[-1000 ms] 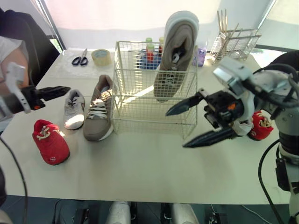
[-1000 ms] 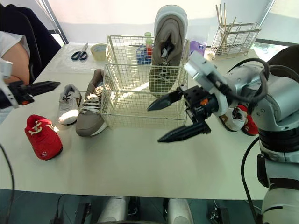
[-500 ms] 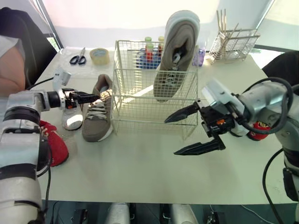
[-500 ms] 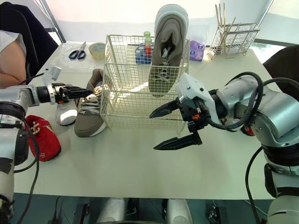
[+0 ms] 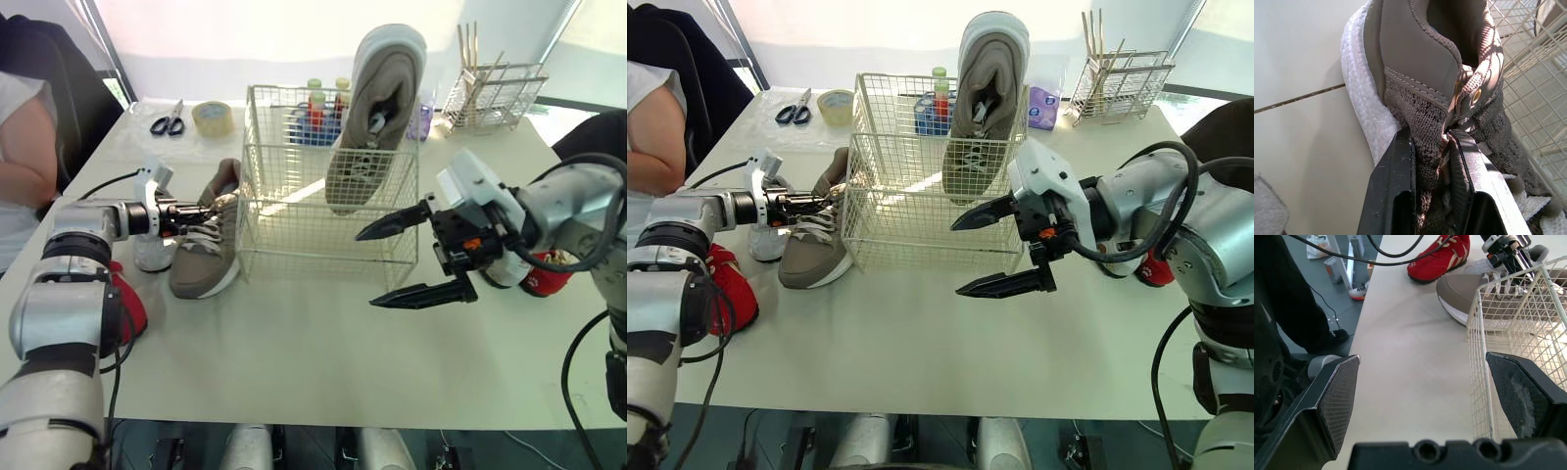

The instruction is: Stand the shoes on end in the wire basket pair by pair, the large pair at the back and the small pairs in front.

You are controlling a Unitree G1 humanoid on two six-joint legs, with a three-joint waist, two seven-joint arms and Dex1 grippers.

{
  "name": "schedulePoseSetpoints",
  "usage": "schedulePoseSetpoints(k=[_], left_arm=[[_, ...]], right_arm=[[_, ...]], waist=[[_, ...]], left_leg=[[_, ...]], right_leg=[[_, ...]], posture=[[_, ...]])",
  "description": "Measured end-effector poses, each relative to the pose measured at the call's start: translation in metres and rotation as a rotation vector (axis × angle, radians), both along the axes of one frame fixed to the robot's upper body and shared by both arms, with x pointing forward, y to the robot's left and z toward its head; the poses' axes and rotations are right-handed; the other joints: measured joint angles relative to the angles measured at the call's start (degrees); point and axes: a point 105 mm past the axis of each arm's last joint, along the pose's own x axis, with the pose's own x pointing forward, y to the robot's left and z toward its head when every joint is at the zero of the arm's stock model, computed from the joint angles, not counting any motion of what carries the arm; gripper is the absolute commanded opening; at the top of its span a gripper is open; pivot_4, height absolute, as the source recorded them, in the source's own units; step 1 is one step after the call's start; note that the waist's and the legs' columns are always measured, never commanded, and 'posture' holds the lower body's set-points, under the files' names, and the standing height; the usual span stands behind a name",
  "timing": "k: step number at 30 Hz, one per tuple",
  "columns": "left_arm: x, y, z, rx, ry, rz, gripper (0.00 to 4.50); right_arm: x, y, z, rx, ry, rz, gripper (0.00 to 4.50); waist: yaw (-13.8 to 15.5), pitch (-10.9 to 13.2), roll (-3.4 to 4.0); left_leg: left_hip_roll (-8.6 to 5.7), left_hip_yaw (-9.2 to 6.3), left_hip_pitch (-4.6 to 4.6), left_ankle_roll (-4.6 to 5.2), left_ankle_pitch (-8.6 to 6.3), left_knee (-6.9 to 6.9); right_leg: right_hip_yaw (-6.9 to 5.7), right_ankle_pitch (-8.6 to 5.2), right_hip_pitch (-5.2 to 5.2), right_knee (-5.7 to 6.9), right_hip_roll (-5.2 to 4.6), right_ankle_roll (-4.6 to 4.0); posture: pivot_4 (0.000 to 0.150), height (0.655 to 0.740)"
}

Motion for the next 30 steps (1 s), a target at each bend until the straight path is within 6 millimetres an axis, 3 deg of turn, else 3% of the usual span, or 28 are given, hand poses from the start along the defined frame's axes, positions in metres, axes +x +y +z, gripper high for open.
schedulePoseSetpoints(k=[4,7,12,15,17,20,22,25,30], left_arm=[[0.007,0.012,0.008,-0.088,-0.052,0.130,0.39],[0.014,0.031,0.037,-0.147,-0.158,0.261,0.39],[0.012,0.056,0.111,-0.163,-0.438,0.401,0.39],[0.005,0.055,0.171,-0.185,-0.688,0.472,0.39],[-0.002,0.037,0.213,-0.216,-0.853,0.464,0.39],[-0.030,-0.007,0.285,-0.258,-1.151,0.400,0.39],[-0.045,-0.032,0.312,-0.275,-1.291,0.364,0.39],[-0.047,-0.067,0.321,-0.254,-1.402,0.318,0.39],[-0.021,-0.125,0.290,-0.216,-1.388,0.234,0.39]], right_arm=[[0.007,-0.002,0.003,0.007,-0.026,-0.022,4.50],[0.014,-0.005,0.009,0.026,-0.045,-0.056,4.50],[0.022,-0.009,0.015,0.055,-0.067,-0.100,4.50],[0.033,-0.018,0.036,0.121,-0.134,-0.165,4.50],[0.038,-0.025,0.050,0.162,-0.176,-0.207,4.50],[0.041,-0.034,0.062,0.204,-0.211,-0.262,4.50],[0.041,-0.040,0.065,0.209,-0.219,-0.291,4.50],[0.041,-0.050,0.064,0.203,-0.211,-0.340,4.50],[0.034,-0.063,0.060,0.167,-0.207,-0.406,4.50]], waist=[[-0.05,0.02,-0.04],[-0.04,0.04,-0.07],[-0.02,0.05,-0.08],[0.43,0.07,-0.13],[1.13,0.07,-0.16],[1.69,0.06,-0.17],[1.64,0.05,-0.15],[1.50,0.04,-0.13],[1.41,0.04,-0.13]], left_leg=[[-0.01,-0.05,-0.27,0.02,-0.01,0.16],[-0.04,-0.04,-0.47,-0.33,0.21,0.20],[-0.07,0.00,-0.47,-0.33,0.21,0.20],[-0.11,-0.02,-0.48,-0.33,0.21,0.21],[-0.13,-0.02,-0.48,-0.32,0.21,0.21],[-0.22,-0.02,-0.45,-0.21,0.15,0.21],[-0.26,0.06,-0.40,-0.15,0.11,0.22],[-0.25,0.20,-0.26,-0.13,0.13,0.24],[-0.20,0.16,-0.27,-0.14,0.15,0.23]], right_leg=[[-0.01,0.11,-0.18,0.01,-0.15,0.18],[-0.02,0.16,-0.35,0.04,-0.14,0.25],[-0.02,0.16,-0.35,0.03,-0.12,0.27],[-0.02,0.22,-0.31,0.01,-0.15,0.37],[-0.03,0.26,-0.24,-0.10,-0.13,0.44],[-0.03,0.32,-0.06,-0.31,-0.16,0.56],[-0.02,0.35,-0.03,-0.32,-0.21,0.63],[-0.02,0.36,0.05,-0.27,-0.19,0.65],[0.00,0.36,0.00,-0.23,-0.16,0.64]], posture=[[0.150,0.7352],[0.150,0.7352],[0.150,0.7352],[0.150,0.7352],[0.150,0.7352],[0.150,0.7352],[0.150,0.7352],[0.150,0.7352],[0.150,0.7352]])
